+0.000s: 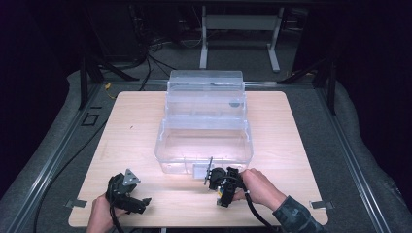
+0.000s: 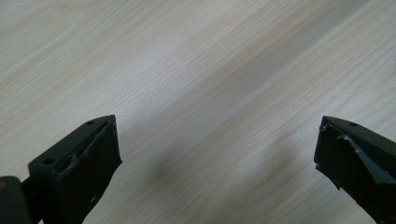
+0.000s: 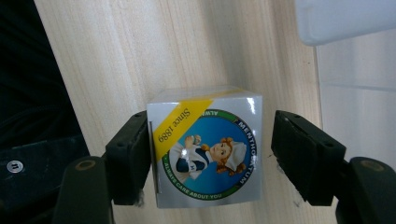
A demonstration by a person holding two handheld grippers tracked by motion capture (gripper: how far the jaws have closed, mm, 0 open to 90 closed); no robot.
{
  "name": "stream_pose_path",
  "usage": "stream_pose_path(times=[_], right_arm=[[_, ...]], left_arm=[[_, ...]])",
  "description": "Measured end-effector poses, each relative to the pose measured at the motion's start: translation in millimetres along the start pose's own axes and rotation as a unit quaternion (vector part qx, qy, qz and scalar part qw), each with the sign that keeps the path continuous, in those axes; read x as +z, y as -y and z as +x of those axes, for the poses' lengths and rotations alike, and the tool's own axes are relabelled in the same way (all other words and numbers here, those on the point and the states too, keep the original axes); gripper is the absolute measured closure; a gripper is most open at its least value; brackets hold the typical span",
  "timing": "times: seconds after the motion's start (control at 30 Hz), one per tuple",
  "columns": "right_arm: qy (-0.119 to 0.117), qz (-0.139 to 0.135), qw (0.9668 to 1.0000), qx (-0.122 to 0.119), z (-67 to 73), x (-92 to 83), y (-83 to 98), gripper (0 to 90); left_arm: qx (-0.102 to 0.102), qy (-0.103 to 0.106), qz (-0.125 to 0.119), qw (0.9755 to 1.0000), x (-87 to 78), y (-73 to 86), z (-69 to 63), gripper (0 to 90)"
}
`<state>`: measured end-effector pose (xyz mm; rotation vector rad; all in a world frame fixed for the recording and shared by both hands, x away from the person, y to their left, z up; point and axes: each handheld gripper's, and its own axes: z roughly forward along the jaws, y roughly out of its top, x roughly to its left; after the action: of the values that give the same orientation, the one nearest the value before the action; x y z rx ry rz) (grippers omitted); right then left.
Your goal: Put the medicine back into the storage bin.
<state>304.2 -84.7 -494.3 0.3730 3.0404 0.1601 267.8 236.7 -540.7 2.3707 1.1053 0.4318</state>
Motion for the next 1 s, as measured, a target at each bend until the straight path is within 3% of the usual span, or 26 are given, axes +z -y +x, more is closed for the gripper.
stream_pose_path(times=[0.03,0.07,0.1,0.17,0.43,0.53,0.57,0.6,0.7,1.0], right_arm=[[0.002,0.007,1.0,-0.001,-0.6,0.3,-0.6,29.4],[-0.006,-0.026,0.9996,0.008,-0.7,6.2,1.2,29.3],[-0.003,0.008,0.9999,0.007,-1.4,3.5,-0.3,29.2],[0.0,0.013,0.9999,0.006,-1.5,3.7,-0.5,29.4],[-0.02,0.007,0.9995,0.026,-1.6,9.1,3.2,43.9],[-0.008,0.004,0.9996,0.028,-2.2,5.7,4.4,45.4],[-0.016,-0.056,0.9975,0.041,-2.5,13.5,7.9,45.6],[-0.019,-0.066,0.9965,0.047,-3.6,14.3,9.0,45.8],[0.001,-0.062,0.9967,0.053,-5.2,9.4,11.4,45.8],[0.011,-0.039,0.9979,0.05,-6.3,-7.7,12.7,45.8]], left_arm=[[0.0,0.0,0.001,1.0,0.1,0.0,0.1,0.3],[0.002,0.001,0.001,1.0,0.2,0.1,0.4,0.3],[0.002,0.001,0.001,1.0,0.2,0.1,0.2,0.3],[0.003,0.001,0.002,1.0,0.2,0.1,0.2,0.3],[0.003,-0.001,0.004,1.0,0.7,0.0,-0.1,0.3],[0.0,-0.001,0.003,1.0,0.9,0.2,-0.5,0.4],[0.001,-0.001,0.003,1.0,0.8,0.1,-0.2,0.4],[0.001,0.0,0.003,1.0,0.7,0.1,0.0,0.5],[0.0,-0.001,0.004,1.0,0.7,0.1,-0.2,0.5],[0.004,-0.004,0.006,1.0,0.5,-0.1,-0.4,2.3]])
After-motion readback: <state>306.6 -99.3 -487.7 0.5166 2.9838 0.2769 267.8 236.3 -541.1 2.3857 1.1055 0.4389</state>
